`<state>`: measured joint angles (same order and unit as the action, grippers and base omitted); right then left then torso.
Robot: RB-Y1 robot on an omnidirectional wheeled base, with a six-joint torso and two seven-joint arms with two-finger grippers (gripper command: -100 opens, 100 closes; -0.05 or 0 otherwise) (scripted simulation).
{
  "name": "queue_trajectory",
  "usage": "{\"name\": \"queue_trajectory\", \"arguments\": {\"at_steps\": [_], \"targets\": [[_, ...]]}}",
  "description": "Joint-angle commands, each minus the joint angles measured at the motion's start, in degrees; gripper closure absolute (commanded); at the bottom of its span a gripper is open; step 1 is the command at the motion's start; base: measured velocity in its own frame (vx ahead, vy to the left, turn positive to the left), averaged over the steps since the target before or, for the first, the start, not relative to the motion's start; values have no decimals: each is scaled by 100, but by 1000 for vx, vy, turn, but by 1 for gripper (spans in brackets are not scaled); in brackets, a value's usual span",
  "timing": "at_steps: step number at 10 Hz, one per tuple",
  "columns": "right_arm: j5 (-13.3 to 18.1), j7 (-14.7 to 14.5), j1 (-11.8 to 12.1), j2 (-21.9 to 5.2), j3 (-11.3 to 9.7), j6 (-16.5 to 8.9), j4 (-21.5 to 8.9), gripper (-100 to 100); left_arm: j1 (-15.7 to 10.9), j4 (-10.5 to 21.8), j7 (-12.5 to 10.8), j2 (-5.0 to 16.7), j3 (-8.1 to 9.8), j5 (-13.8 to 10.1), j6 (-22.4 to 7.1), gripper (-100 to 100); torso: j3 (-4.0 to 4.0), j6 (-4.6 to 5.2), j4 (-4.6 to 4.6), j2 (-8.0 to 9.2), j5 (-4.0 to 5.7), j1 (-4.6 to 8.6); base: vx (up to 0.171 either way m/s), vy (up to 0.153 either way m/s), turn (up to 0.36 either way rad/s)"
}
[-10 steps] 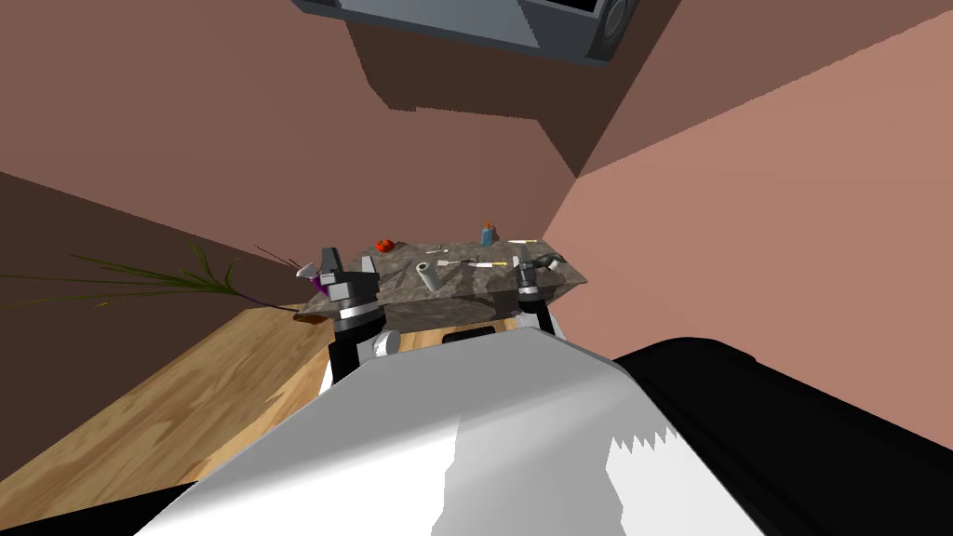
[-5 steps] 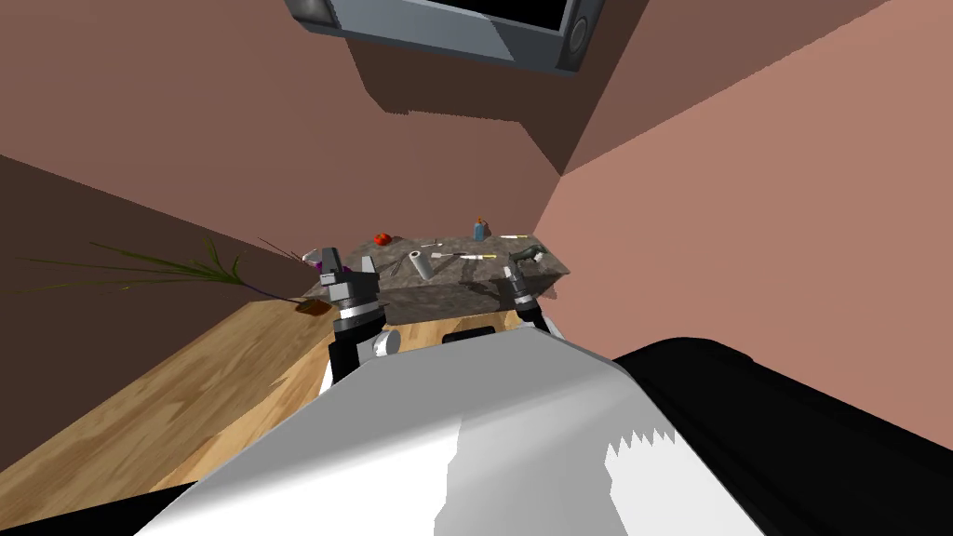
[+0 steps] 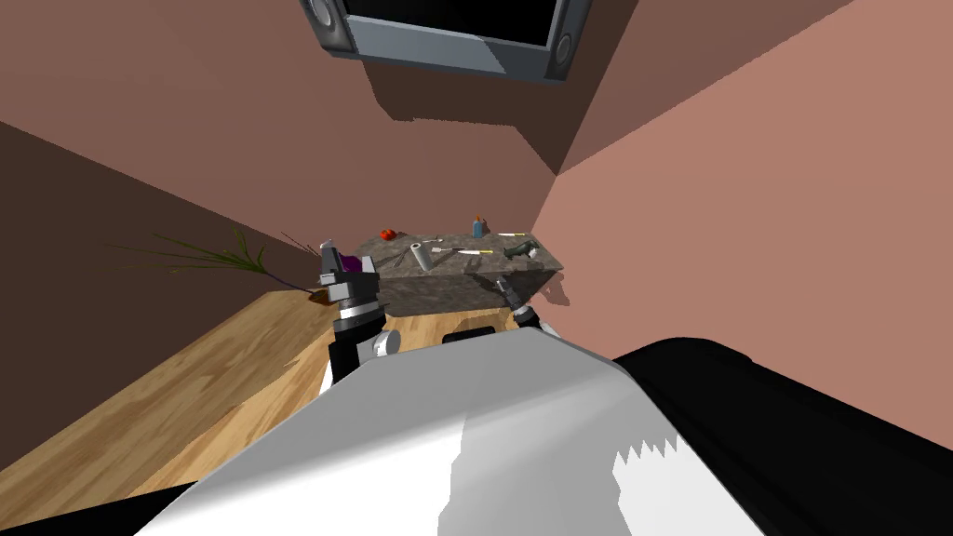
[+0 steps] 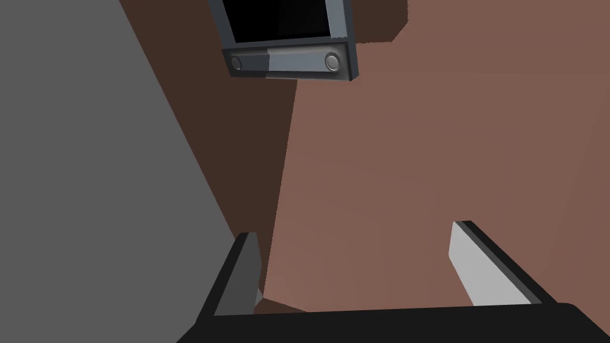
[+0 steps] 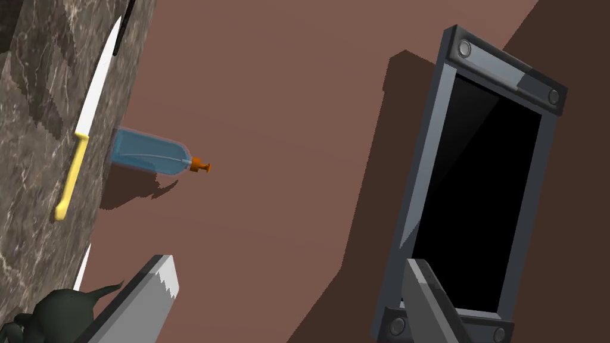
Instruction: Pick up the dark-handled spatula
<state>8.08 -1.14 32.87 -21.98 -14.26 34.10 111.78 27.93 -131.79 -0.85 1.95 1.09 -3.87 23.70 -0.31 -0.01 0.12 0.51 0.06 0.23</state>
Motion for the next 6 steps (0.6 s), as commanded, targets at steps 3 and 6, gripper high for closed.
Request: {"name": "queue_trajectory", "arguments": {"at_steps": [3,6], "targets": [[181,129,29,-478,-205,198,-324,-100,0,0,0,0,0,0,0,0,8,0,-3,-13,-2,-7,-89,-30,75],[432,258,56,-991,-513,484,-854,-100,1,0,0,0,0,0,0,0,14,2,-5,-26,-4,-13,-78,-14,116]]}}
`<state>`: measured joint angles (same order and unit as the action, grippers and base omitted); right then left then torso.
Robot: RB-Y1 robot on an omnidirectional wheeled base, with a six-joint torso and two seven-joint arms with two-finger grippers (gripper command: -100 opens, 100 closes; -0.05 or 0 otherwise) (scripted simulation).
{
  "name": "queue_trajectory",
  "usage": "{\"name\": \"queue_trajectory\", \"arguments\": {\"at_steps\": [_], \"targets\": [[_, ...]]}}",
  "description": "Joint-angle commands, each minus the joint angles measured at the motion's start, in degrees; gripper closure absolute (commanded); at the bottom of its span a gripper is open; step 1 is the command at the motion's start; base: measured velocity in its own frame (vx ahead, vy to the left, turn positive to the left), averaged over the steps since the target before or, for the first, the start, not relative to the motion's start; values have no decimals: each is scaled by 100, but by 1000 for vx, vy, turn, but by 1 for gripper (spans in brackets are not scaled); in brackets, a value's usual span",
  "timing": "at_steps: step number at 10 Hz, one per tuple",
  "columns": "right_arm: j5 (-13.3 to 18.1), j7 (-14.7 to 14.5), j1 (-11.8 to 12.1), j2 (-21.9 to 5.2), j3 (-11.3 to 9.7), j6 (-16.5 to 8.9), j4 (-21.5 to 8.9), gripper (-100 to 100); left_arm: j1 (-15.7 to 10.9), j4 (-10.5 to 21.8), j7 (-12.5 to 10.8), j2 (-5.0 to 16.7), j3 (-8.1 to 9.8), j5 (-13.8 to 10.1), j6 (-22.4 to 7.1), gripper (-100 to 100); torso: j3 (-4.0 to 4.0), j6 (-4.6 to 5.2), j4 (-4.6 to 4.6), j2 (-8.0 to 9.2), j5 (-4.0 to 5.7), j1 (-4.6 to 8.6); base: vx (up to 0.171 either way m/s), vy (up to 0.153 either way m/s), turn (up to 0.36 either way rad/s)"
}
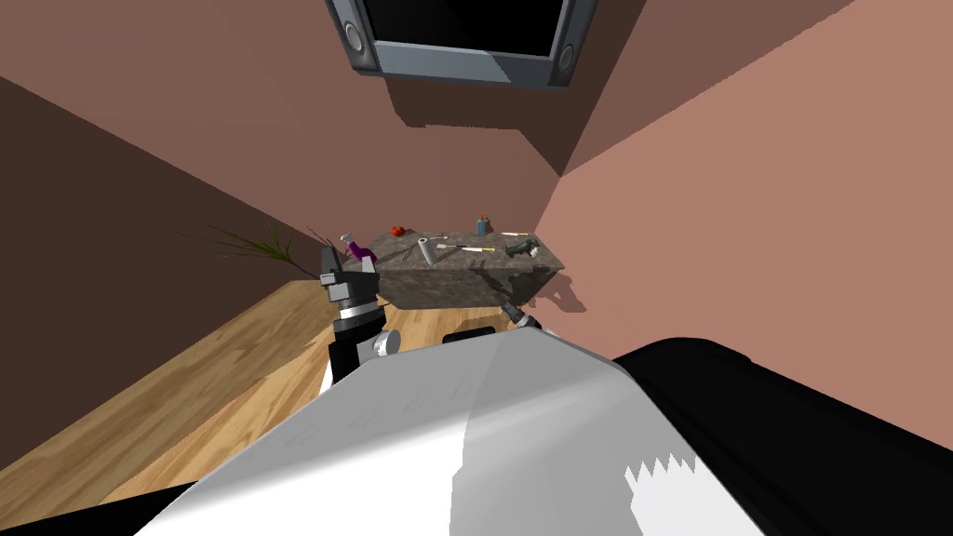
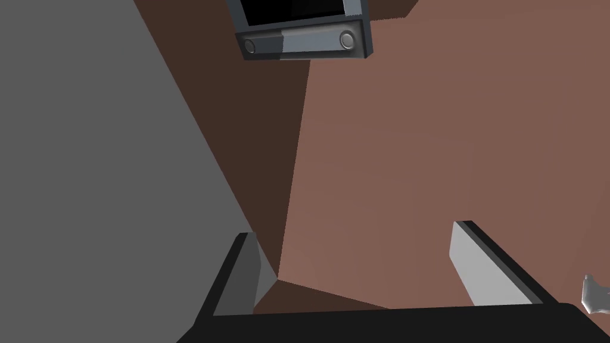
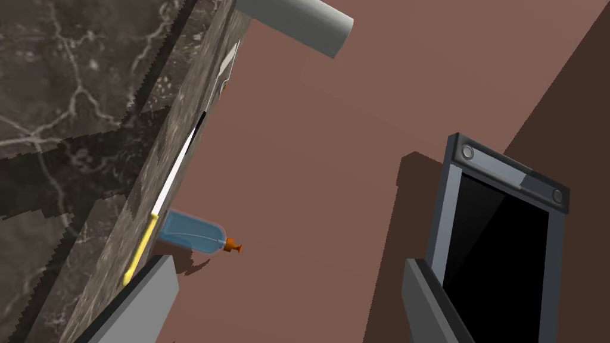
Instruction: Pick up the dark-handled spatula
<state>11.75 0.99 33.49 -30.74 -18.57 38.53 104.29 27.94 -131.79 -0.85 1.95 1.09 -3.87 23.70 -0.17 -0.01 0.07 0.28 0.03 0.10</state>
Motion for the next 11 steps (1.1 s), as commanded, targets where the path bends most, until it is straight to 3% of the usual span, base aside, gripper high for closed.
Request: {"name": "queue_trajectory", "arguments": {"at_steps": [1,2,3,6,7,8,9,10,11], "targets": [[65,46,-6,-217,-82,41,-108,-100,0,0,0,0,0,0,0,0,0,0,0,0,0,0,-72,-8,91],[189,104,5,-433,-243,174,-390,-100,1,0,0,0,0,0,0,0,1,2,0,-4,-1,-1,-89,-4,181],[189,104,5,-547,-243,174,-393,-100,0,0,0,0,0,0,0,0,-1,0,0,2,-1,-2,-69,-13,79],[430,207,20,-1089,-570,413,-829,-100,1,0,0,0,0,0,0,0,6,2,-1,-12,-1,0,-52,-3,166],[430,207,20,-1249,-570,413,-991,-100,0,0,0,0,0,0,0,0,9,-2,-2,-17,0,-3,-34,5,109],[546,250,23,-1411,-735,520,-1200,-100,1,0,0,0,1,0,0,0,10,3,-3,-19,-1,-3,-45,16,211],[546,250,23,-1606,-735,520,-1300,-100,1,0,0,0,0,0,0,0,9,0,-3,-17,-2,-6,-36,9,114],[658,288,26,-1762,-900,619,-1540,-100,1,0,0,0,1,0,0,0,10,3,-3,-19,-2,-5,-33,17,272],[658,288,26,-1939,-900,619,-1613,-100,0,0,0,0,0,0,0,0,11,-1,-3,-21,-2,-7,-24,11,97]]}}
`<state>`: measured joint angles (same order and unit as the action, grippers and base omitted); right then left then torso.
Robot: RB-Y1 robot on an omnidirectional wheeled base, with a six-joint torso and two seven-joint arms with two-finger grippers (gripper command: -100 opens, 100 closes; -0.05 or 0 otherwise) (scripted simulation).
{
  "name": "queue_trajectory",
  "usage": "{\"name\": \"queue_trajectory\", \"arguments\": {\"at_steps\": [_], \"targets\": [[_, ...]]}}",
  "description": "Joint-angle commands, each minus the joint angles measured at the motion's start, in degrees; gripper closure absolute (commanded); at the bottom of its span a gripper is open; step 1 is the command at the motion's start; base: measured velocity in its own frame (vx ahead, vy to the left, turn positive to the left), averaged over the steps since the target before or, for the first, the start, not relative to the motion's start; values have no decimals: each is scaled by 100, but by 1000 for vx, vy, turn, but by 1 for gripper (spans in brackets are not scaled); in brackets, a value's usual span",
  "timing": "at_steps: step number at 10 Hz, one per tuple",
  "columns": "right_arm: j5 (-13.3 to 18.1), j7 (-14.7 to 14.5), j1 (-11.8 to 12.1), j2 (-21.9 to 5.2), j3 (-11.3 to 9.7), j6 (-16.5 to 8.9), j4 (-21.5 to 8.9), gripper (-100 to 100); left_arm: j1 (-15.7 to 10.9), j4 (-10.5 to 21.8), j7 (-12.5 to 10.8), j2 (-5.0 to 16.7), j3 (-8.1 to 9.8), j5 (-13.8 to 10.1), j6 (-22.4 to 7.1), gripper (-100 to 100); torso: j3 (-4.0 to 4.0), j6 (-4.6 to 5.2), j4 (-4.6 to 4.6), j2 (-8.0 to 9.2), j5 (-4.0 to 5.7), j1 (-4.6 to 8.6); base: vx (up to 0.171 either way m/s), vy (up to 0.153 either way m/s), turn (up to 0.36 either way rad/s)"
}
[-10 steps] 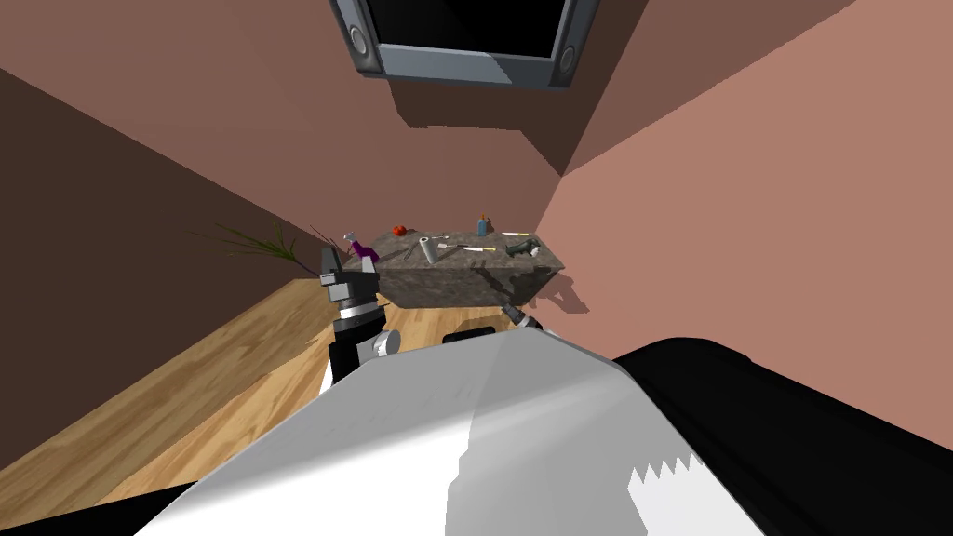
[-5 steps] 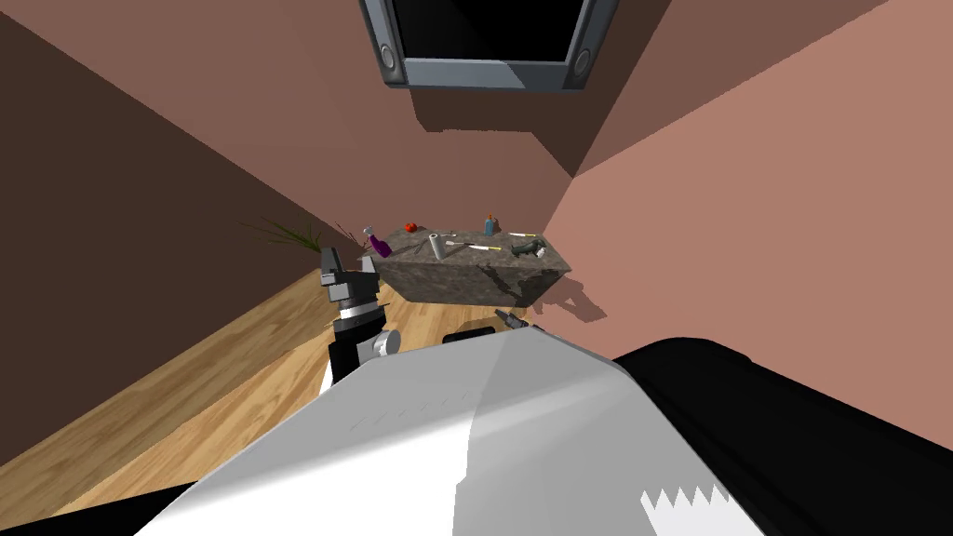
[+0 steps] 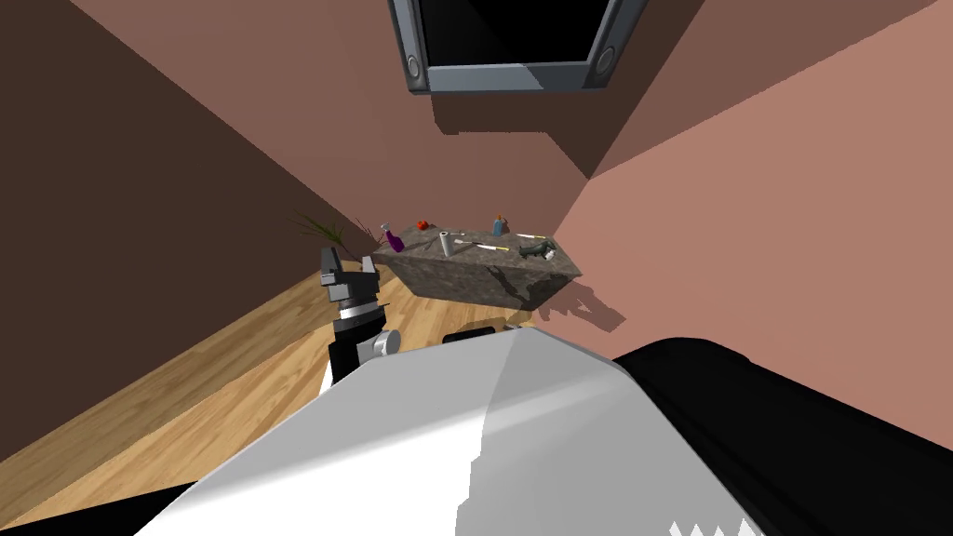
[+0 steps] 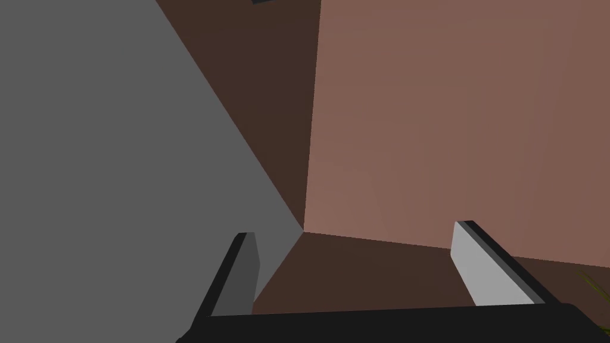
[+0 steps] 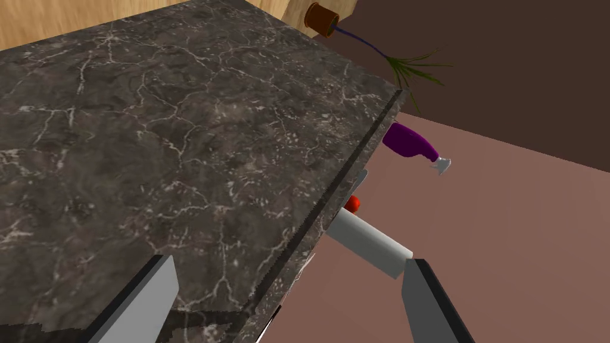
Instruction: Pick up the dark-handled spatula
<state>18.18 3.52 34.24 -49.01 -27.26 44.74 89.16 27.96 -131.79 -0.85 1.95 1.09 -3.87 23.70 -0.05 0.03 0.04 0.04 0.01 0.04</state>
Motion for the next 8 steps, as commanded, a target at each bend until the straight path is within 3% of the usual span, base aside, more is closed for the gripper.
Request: {"name": "queue_trajectory", "arguments": {"at_steps": [1,3,4,5,8], "targets": [[123,67,-47,-286,-197,89,-286,-100,0,0,0,0,0,0,0,0,0,0,0,0,0,0,-21,26,229],[123,67,-47,-532,-197,89,-414,-100,0,0,0,0,0,0,0,0,3,0,-1,-5,0,-2,-7,14,51],[227,94,-47,-749,-362,173,-666,-100,0,0,0,0,0,0,0,0,4,1,-2,-8,0,0,-5,30,246],[227,94,-47,-908,-362,173,-726,-100,-1,0,0,0,-1,0,0,0,5,-5,-2,-8,-1,-6,-9,24,134],[418,128,-56,-1464,-689,324,-1242,-100,0,0,0,0,0,0,0,0,7,0,-2,-11,-3,-11,0,48,252]]}}
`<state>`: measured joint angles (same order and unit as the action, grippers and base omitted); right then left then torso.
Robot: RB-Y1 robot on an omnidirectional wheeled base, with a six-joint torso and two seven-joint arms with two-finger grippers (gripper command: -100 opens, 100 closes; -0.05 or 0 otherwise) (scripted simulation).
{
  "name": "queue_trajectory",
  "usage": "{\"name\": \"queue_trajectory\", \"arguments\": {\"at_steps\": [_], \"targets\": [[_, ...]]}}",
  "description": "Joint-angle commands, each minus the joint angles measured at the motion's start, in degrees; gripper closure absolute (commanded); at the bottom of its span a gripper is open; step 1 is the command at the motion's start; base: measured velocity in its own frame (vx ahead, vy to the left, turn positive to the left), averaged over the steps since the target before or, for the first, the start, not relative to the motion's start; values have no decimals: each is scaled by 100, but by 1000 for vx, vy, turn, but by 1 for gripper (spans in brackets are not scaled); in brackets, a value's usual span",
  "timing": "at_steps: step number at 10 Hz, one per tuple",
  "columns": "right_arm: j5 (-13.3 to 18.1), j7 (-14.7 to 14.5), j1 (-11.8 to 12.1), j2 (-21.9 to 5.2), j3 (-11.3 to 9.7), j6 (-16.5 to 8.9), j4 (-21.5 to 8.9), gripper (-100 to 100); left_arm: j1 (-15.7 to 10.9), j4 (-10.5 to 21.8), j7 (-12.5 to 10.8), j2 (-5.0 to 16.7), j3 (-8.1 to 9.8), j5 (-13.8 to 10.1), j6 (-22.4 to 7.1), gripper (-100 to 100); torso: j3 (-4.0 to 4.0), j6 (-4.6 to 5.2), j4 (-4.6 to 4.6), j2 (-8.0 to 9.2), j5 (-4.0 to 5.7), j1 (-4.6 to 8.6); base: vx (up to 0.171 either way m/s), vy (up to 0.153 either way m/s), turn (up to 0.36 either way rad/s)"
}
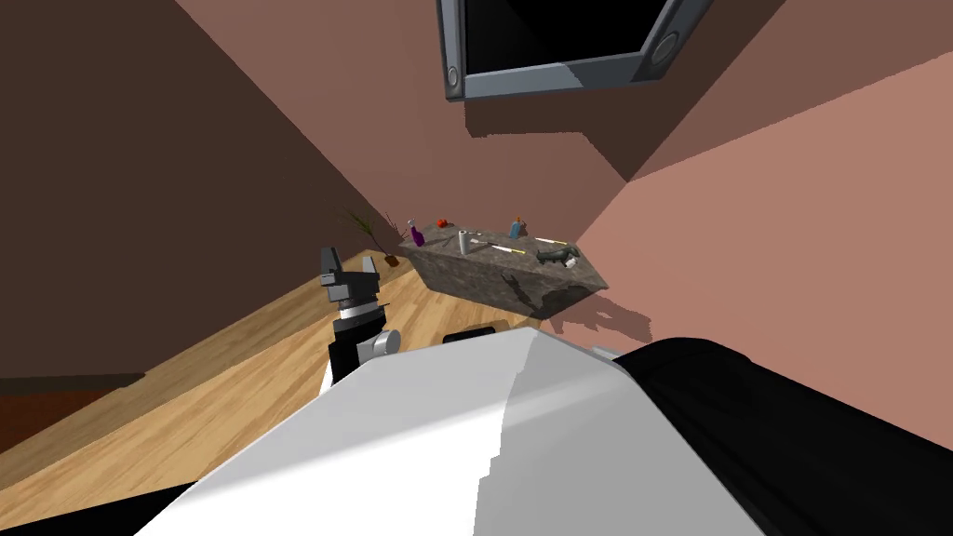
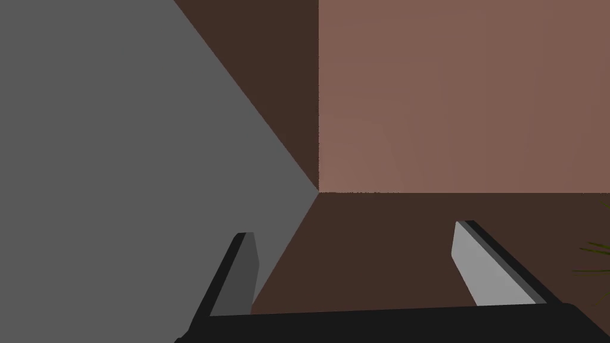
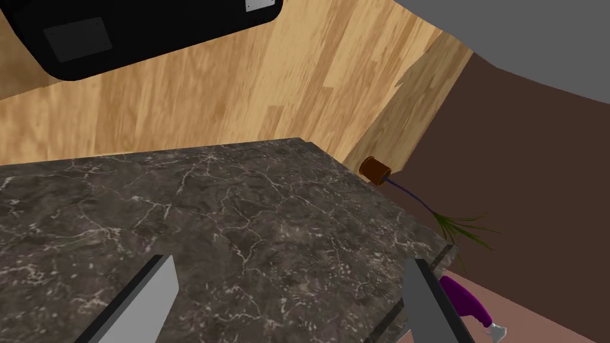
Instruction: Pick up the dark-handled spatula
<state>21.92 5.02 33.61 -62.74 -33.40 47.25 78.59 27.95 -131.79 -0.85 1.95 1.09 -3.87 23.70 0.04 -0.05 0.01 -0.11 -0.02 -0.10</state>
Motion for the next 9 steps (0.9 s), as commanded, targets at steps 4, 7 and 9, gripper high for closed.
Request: {"name": "queue_trajectory", "arguments": {"at_steps": [4,7,9], "targets": [[128,-14,-7,-647,-234,140,-546,-100,0,0,0,0,0,0,0,0,1,2,0,-1,-1,-5,14,49,139],[272,-20,-58,-1191,-536,255,-1041,-100,2,-1,0,0,1,0,0,0,10,8,-4,-17,-3,-12,63,88,249],[331,-34,-96,-1596,-678,301,-1200,-100,2,-1,0,0,1,0,0,0,14,7,-5,-23,-5,-17,77,107,266]]}}
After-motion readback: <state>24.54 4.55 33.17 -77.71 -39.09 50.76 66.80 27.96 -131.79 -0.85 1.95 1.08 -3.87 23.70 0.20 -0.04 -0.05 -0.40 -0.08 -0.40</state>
